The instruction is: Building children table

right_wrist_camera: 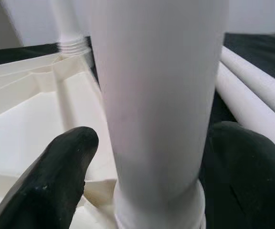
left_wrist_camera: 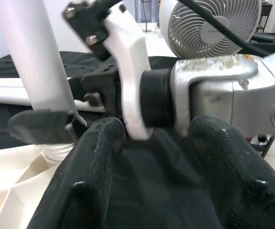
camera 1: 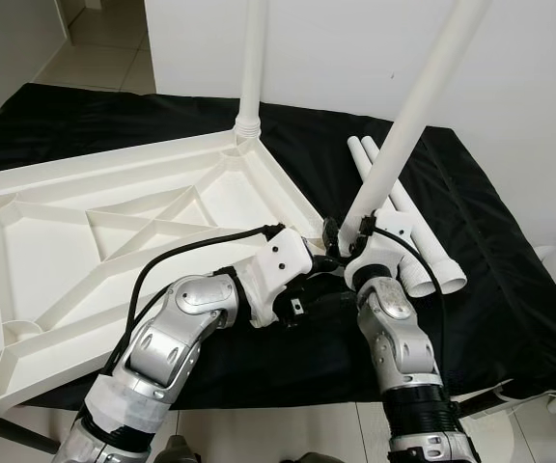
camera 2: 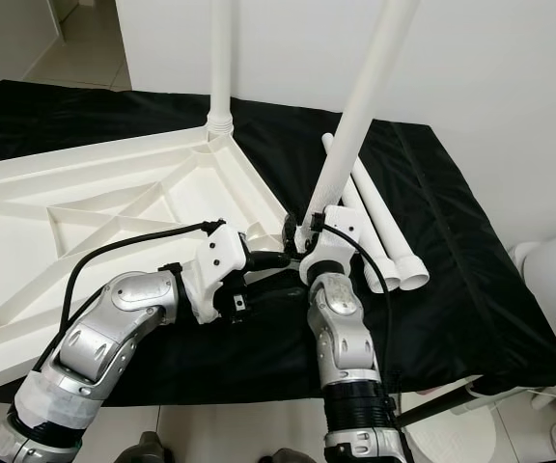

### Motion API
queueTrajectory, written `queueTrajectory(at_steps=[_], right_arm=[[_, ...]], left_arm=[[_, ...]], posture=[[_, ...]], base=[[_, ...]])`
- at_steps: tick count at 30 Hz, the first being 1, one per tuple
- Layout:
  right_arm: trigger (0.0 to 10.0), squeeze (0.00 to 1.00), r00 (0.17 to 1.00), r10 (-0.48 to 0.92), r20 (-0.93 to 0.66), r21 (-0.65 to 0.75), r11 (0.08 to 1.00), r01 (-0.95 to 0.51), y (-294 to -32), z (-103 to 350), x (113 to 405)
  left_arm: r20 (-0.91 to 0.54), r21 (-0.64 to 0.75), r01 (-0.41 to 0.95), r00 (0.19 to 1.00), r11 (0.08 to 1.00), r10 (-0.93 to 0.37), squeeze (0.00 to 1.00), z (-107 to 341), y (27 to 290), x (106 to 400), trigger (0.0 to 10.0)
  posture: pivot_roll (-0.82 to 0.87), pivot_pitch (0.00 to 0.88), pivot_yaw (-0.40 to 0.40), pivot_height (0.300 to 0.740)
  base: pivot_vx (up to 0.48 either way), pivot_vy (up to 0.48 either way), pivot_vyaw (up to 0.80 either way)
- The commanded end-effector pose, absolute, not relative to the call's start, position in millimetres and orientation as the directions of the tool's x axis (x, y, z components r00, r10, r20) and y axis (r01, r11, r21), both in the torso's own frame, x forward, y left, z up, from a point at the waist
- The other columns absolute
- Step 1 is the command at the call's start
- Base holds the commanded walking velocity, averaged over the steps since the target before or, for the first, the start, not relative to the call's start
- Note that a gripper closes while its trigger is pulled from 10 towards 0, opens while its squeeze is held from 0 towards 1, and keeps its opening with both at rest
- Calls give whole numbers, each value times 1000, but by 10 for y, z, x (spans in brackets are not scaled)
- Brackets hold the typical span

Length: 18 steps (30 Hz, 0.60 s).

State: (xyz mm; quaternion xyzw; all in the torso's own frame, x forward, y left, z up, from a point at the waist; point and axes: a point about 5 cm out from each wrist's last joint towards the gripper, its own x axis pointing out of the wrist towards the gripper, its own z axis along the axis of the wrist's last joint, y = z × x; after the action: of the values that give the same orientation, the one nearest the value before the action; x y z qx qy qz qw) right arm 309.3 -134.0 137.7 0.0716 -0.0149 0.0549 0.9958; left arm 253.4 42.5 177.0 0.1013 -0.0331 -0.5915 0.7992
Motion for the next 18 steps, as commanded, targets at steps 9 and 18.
queueTrajectory(at_steps=[9,18], right_arm=[[10000,0,943,331,20,-14,944,-331,-1665,1316,3160],[10000,0,848,528,-38,-85,844,-529,-1716,1347,3330]], left_arm=[[-63,210,927,330,311,-942,0,1788,415,2561,10000],[-57,220,926,327,307,-943,0,1818,402,2592,10000]], posture=[[63,1,-102,740],[67,0,-97,740]], base=[[0,0,0],[0,0,0]])
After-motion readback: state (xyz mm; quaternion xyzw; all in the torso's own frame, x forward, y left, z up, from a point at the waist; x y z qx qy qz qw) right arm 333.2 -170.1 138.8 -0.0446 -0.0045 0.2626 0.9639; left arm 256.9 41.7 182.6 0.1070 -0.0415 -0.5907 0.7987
